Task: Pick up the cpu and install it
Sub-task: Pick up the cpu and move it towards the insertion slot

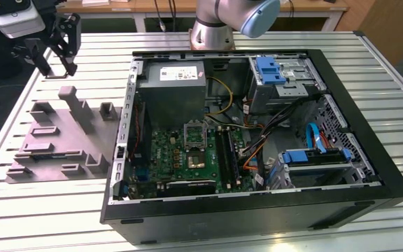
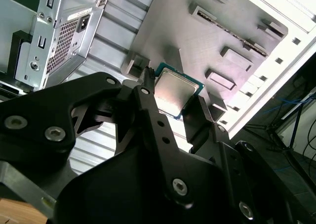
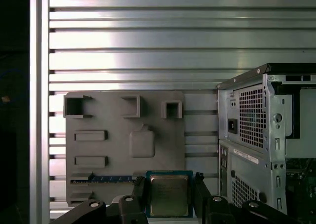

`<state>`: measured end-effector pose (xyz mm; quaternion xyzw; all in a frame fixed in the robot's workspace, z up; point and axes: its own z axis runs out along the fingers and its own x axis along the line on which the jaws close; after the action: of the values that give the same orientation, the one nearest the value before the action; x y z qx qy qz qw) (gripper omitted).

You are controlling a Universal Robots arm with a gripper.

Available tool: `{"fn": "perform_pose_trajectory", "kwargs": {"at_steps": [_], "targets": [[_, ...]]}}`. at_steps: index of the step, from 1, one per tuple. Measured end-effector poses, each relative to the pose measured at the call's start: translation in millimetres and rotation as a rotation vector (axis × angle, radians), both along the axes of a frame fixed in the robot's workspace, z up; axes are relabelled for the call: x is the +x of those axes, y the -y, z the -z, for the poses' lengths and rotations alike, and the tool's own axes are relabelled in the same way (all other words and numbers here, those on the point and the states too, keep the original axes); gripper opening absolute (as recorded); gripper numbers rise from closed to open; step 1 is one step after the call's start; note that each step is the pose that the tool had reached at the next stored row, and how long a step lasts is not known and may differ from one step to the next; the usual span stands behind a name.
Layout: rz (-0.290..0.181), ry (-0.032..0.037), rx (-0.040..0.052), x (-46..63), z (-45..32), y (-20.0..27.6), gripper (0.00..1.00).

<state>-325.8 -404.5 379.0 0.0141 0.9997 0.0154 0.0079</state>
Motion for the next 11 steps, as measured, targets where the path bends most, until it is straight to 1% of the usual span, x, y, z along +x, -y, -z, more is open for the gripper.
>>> {"fn": "perform_pose_trajectory", "kwargs": {"at_steps": [11], "targets": [[0.000, 0.0000, 0.0000, 4.7, 0.0, 0.0, 0.47]]}}
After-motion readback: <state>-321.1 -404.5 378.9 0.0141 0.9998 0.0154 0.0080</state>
